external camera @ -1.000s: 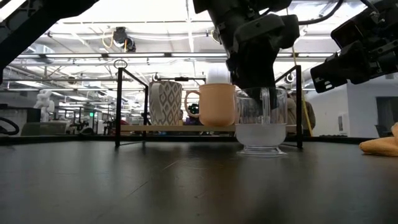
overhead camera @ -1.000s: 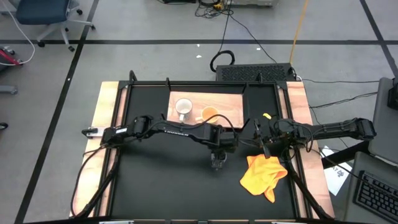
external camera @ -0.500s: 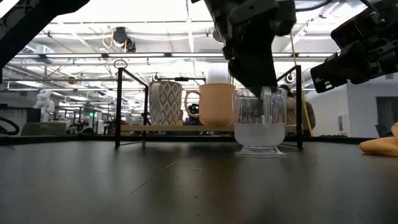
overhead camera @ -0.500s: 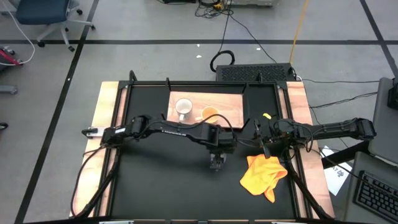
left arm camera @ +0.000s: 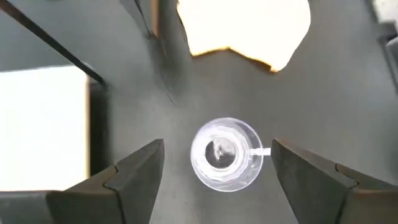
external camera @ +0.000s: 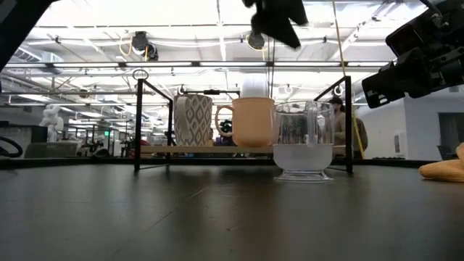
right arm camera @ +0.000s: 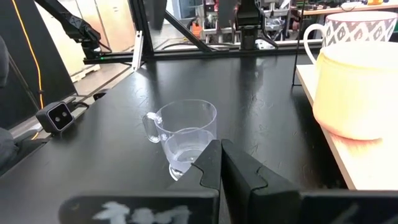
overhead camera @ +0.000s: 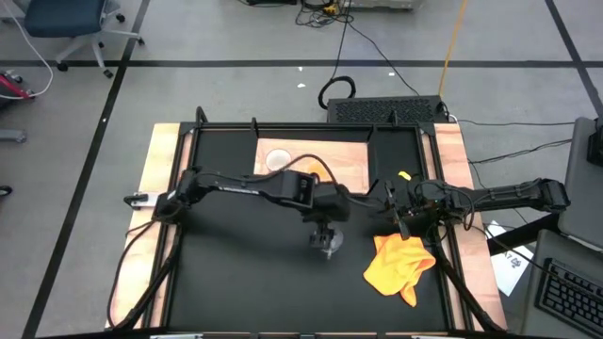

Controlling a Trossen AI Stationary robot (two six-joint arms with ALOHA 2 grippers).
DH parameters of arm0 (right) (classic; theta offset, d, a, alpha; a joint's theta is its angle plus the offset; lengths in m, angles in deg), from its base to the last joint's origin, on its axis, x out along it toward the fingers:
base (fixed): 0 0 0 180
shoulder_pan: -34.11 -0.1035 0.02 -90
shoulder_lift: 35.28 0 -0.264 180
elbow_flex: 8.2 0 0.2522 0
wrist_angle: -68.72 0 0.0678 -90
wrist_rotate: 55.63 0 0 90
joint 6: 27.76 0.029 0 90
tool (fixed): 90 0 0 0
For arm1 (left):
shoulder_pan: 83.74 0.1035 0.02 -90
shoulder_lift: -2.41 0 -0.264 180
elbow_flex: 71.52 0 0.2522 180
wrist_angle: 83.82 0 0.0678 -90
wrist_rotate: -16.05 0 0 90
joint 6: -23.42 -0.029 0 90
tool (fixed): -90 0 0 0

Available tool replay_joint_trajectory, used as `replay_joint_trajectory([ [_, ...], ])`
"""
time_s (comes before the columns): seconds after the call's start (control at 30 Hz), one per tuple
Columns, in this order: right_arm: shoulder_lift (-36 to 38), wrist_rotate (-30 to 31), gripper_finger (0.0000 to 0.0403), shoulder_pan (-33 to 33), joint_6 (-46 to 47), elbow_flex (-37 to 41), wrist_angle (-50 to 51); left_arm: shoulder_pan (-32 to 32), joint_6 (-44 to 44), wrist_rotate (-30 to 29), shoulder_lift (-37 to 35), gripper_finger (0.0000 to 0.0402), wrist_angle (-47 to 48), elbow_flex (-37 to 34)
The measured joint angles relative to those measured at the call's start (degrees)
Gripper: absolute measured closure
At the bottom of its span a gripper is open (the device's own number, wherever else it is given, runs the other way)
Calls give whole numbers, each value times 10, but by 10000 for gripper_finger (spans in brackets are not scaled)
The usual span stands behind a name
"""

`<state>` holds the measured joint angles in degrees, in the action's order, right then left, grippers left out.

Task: Stack small to large cups/mugs on shelf
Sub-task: Put the transparent mug on the shelf

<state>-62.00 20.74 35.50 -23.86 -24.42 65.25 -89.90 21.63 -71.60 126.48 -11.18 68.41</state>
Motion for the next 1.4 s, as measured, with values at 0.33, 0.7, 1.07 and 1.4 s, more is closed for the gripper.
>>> replay_joint_trajectory([
  [0.33, 0, 0, 403, 0, 0, 0, -1, 0, 2, -64, -58, 175, 78, 0],
  [0.7, 0, 0, 403, 0, 2, 0, -5, -20, 15, -107, -122, 389, 165, 0],
  [1.07, 0, 0, 403, 0, 10, 0, -5, -37, -5, -166, -184, 399, 156, 0],
  [1.4, 0, 0, 403, 0, 10, 0, -5, -37, -9, -170, -190, 400, 145, 0],
])
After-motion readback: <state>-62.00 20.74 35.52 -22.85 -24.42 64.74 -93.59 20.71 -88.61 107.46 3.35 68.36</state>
